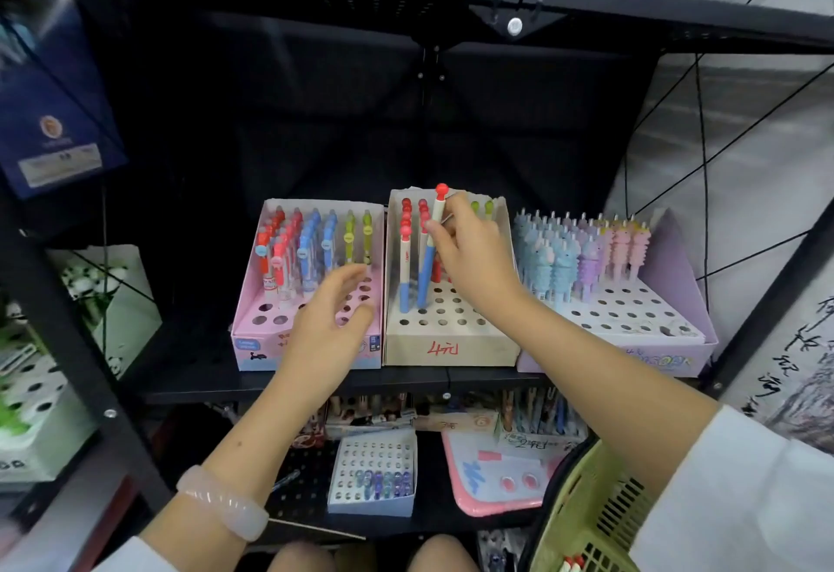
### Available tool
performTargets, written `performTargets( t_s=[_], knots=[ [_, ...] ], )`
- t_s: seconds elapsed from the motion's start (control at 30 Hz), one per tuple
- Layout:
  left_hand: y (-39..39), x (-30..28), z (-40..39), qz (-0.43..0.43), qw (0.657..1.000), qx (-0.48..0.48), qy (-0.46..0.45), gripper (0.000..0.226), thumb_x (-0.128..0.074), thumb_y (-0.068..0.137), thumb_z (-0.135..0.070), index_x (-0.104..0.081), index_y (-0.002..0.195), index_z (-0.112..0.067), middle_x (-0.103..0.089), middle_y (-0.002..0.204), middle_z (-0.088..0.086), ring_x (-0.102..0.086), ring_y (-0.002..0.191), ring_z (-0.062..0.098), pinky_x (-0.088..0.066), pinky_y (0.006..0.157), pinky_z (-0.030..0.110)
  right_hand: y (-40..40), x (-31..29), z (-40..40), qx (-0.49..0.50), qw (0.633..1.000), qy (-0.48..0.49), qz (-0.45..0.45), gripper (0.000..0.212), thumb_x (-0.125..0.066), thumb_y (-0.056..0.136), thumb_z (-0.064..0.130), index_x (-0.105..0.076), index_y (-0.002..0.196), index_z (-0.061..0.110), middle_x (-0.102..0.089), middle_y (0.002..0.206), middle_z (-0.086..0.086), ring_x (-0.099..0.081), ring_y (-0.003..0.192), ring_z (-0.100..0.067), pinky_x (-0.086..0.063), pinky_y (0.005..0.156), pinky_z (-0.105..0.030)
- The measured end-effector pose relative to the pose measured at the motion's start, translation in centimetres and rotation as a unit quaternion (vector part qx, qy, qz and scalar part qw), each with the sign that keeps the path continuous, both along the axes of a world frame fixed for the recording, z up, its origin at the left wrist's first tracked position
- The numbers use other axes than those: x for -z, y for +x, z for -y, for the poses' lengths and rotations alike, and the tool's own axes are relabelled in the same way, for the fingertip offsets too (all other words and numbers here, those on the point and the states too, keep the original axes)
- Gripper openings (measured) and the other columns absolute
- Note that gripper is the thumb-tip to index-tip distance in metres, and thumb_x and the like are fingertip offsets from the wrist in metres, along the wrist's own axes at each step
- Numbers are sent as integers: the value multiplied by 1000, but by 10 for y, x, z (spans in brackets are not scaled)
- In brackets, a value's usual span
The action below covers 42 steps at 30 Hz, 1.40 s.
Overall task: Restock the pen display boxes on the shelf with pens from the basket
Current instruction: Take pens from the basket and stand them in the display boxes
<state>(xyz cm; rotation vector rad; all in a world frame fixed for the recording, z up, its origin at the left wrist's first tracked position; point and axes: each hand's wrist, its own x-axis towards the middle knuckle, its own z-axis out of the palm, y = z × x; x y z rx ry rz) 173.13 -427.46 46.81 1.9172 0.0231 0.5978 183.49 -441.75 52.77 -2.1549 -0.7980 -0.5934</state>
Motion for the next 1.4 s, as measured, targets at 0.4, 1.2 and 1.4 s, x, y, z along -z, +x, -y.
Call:
performTargets(
  t_s=[0.4,1.2,1.4],
  knots=[
    [-14,-5,6,11,999,30,-14,39,-50,93,-16,-42,118,-46,-49,128,-20,-42,125,1,-31,103,25,-2,29,-1,25,985,-155,-76,14,-49,96,26,-51,90,13,-62,74,-1,-55,62,-12,-40,54,-24],
    [-21,127,243,-237,899,350,112,25,-48,96,-22,-53,121,-22,-54,115,-10,-50,107,2,-38,91,18,-122,243,325,72,775,-406,-479,35,-49,95,19,-52,125,3,-55,127,-16,-54,113,-27,-40,88,-30],
    [-17,154,267,-298,863,382,144,22,-44,98,-24,-51,119,-28,-51,113,-13,-47,102,0,-39,79,9,-157,323,332,54,731,-413,-540,77,-58,89,40,-20,145,5,-28,149,-17,-33,134,-34,-33,103,-37]
  ],
)
